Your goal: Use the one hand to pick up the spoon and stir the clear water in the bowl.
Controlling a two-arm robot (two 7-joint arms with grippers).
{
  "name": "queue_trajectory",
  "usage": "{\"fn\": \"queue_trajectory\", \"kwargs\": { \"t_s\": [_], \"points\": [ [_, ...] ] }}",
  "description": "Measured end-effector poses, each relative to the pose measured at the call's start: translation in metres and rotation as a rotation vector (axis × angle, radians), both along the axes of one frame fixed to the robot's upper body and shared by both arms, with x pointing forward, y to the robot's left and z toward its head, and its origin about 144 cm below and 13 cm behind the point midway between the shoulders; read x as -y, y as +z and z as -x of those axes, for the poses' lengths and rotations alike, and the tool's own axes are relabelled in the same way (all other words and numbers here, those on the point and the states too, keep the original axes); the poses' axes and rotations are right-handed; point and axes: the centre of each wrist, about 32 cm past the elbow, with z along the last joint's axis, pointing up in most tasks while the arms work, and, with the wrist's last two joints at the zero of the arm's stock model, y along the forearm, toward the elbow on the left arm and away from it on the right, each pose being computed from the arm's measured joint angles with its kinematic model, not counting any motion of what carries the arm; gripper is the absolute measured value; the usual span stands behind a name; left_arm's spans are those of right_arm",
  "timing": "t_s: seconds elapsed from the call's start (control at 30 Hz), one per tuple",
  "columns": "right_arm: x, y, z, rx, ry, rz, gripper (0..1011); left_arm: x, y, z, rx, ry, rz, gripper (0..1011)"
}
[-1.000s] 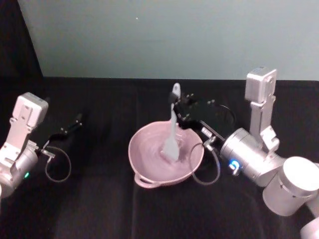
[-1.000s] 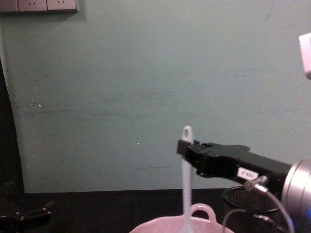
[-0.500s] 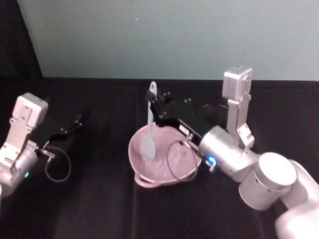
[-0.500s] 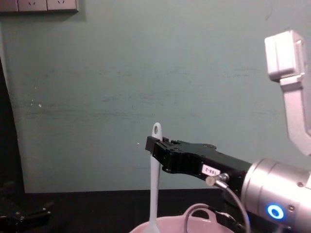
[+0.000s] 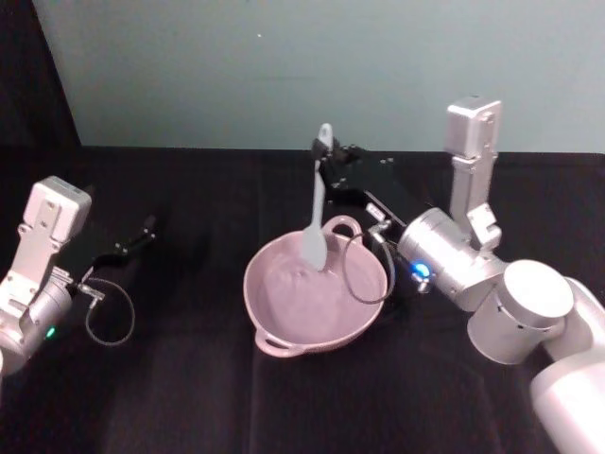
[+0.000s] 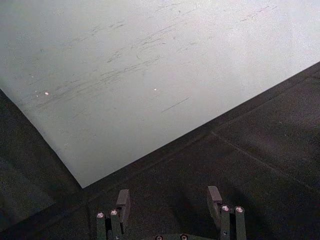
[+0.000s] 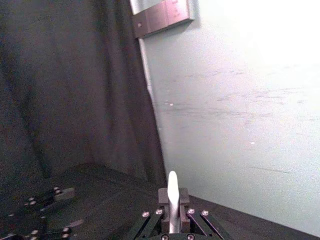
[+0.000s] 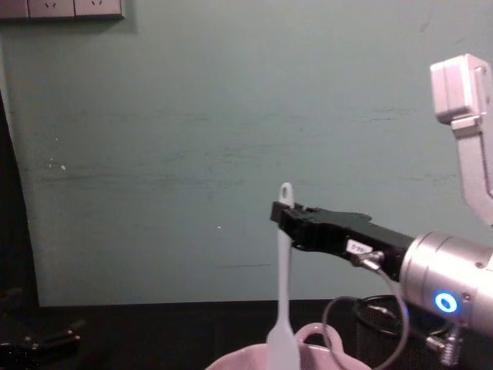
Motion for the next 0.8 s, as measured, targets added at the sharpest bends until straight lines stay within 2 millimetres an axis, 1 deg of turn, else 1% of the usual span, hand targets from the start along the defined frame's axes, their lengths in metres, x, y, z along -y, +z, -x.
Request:
{"fn": "queue_trajectory", "kwargs": {
  "t_s": [0.17, 0.27, 0.43, 0.57, 0.67, 0.8],
  "points": [
    [0.011, 0.004, 0.004, 0.01, -0.033, 0.011, 112, 0.0, 0.0, 0.0, 0.0, 0.0, 0.0, 1011],
    [0.018, 0.006, 0.011, 0.015, -0.04, 0.026, 113, 0.0, 0.0, 0.0, 0.0, 0.0, 0.0, 1011],
    [0.019, 0.008, 0.024, 0.016, -0.027, 0.041, 112, 0.0, 0.0, 0.0, 0.0, 0.0, 0.0, 1011],
    [0.013, 0.005, 0.037, 0.008, 0.007, 0.046, 112, 0.0, 0.0, 0.0, 0.0, 0.0, 0.0, 1011],
    [0.008, 0.004, 0.043, 0.004, 0.031, 0.045, 113, 0.0, 0.0, 0.0, 0.0, 0.0, 0.0, 1011],
    [-0.007, 0.003, 0.05, 0.001, 0.08, 0.034, 112, 0.0, 0.0, 0.0, 0.0, 0.0, 0.0, 1011]
  ]
}}
